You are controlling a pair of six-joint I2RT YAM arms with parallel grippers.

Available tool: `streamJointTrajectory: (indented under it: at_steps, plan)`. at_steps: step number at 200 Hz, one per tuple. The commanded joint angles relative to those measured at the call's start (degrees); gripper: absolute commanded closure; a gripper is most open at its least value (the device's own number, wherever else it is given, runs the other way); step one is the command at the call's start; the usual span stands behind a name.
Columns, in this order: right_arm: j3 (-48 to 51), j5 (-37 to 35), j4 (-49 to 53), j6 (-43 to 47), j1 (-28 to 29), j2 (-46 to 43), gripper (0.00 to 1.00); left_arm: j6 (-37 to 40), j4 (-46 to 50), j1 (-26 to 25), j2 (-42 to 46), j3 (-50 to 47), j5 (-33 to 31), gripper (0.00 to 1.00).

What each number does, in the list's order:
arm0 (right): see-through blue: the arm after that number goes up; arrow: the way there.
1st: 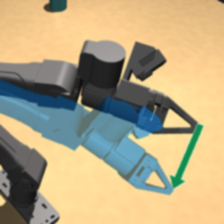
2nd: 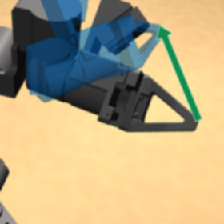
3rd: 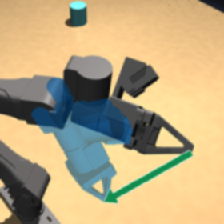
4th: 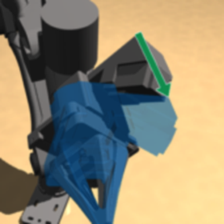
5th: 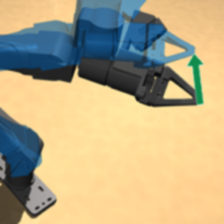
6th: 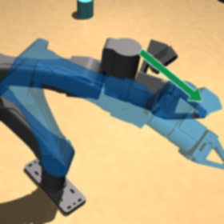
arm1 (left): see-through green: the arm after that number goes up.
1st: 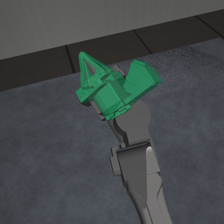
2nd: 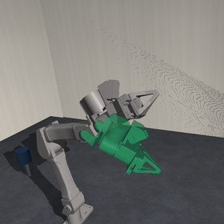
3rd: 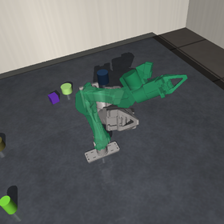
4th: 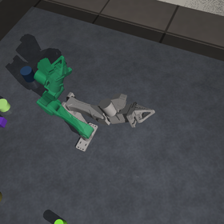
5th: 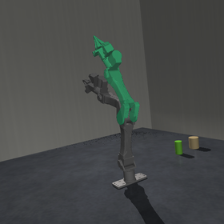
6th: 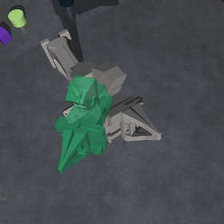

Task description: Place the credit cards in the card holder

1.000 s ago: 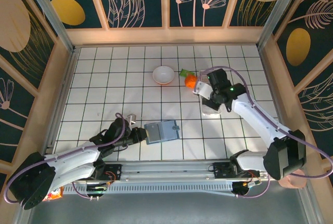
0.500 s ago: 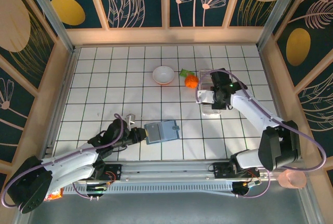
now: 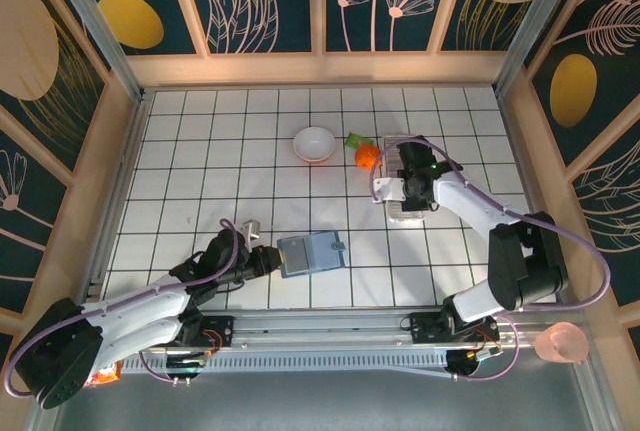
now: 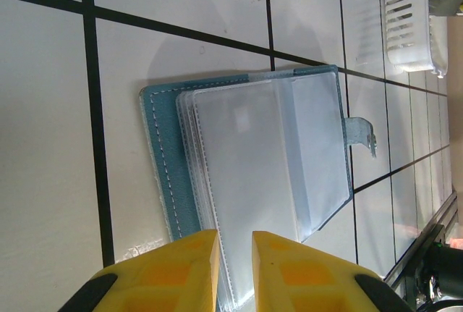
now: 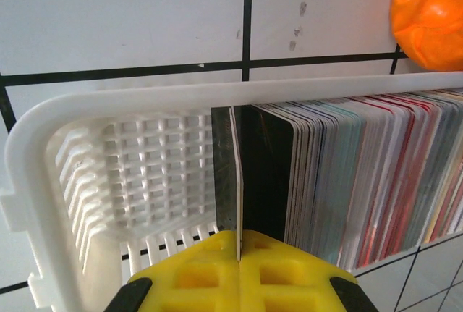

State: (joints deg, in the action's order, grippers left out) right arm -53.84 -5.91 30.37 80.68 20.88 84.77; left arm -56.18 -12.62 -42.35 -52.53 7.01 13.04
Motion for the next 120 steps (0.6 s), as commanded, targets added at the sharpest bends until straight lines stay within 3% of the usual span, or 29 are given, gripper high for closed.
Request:
streamJointTrajectory:
  at_steps: [1, 62, 101, 120]
  plan:
    - [0.8, 0.9, -3.3, 0.3, 0.7, 1.1, 1.0, -0.3, -1.8, -0.1, -0.4, -0.9, -0.3, 0.81]
    - [8.0, -6.1, -16.6, 4.0, 2.3, -1.5, 0.97, -0.2, -1.8, -0.1, -0.4, -0.2, 0.1, 0.8]
    - [12.5, -7.0, -24.7, 5.0, 3.6, -4.3, 0.77, -0.5, -2.4, -0.1, -1.0, -0.5, 0.3, 0.8]
    - [14.0, -8.3, -27.8, 5.7, 3.9, -4.9, 0.72, -0.6, -2.6, -0.1, -1.4, -0.5, 0.8, 0.8]
